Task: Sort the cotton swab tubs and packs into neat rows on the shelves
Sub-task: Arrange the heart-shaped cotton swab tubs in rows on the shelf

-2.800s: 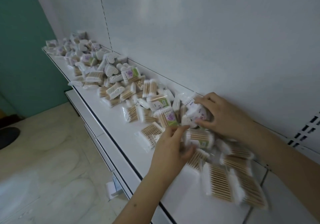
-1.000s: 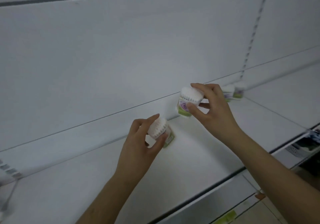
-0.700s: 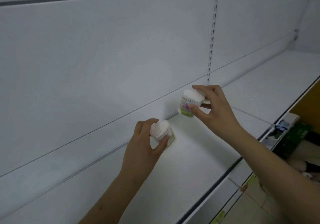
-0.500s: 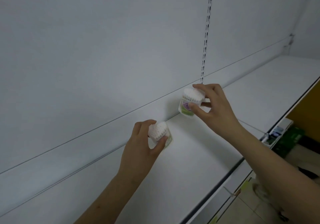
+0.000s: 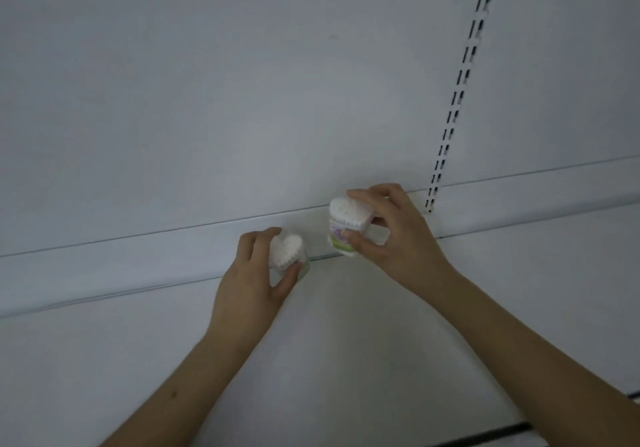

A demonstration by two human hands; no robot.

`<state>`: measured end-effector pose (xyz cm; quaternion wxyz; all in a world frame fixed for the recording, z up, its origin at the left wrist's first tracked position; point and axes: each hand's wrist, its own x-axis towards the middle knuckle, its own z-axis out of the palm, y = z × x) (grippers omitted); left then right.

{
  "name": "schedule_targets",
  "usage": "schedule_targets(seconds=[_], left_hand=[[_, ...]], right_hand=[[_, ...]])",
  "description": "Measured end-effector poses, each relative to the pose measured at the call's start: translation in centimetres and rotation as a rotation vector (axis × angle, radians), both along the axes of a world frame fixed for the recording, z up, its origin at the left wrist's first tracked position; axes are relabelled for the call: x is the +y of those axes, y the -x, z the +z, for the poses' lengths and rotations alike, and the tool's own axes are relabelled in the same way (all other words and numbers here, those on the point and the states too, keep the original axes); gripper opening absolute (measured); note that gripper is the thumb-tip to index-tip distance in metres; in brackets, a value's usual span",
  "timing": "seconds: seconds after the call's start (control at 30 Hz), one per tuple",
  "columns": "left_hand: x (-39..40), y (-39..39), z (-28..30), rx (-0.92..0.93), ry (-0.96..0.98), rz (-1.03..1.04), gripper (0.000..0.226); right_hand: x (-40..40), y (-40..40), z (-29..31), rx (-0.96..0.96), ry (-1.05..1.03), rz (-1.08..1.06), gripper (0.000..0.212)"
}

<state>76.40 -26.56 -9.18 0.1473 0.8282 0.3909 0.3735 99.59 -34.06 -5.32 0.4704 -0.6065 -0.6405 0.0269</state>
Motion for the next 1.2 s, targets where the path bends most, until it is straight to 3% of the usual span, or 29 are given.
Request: schedule_targets(seconds=[0.07,0.23,0.5,0.63,0.8,0.97,1.1,1.2], left_hand=[[-0.3,-0.2,-0.4,0.005,0.008,0.071,0.046],[-0.7,-1.0,-1.5,0.086,-0.055,0.126,0.043],[0.1,-1.0,-2.6,0.076,-0.087,0.039,0.062],[0.3,-1.4,-2.8,0.044,-0.064,0.045,0.068],[0.1,-1.6,-2.8,0.003,-0.062,0.036,0.055],[0.3,-1.3,-2.5,0.044,-0.022,0.032,0.059],[-1.0,0.6,-0.8,0.122,0.049,0.061,0.088],[-3.2,4.0,0.3,0.035,0.091,0.195,0.084]], right_hand=[[0.9,0.2,-0.7,-0.095,-0.01,0.016,0.052],[2.4,0.3,-3.2,-0.564,-0.089,-0.121,0.057],[2.5,0.4,-5.4,-0.694,-0.07,-0.258,0.06],[2.7,0.2,-5.6,-0.684,-0.121,-0.31,0.05],[2.7,-0.1,-5.6,-0.638,-0.133,-0.322,0.044],[2.2,0.7,-4.5,-0.599,-0.074,-0.284,0.049],[2.1,4.3,-0.2,-0.433,-0.194,-0.143,0.048],[3.3,9.9,3.9,-0.28,-0.326,0.089,0.044]])
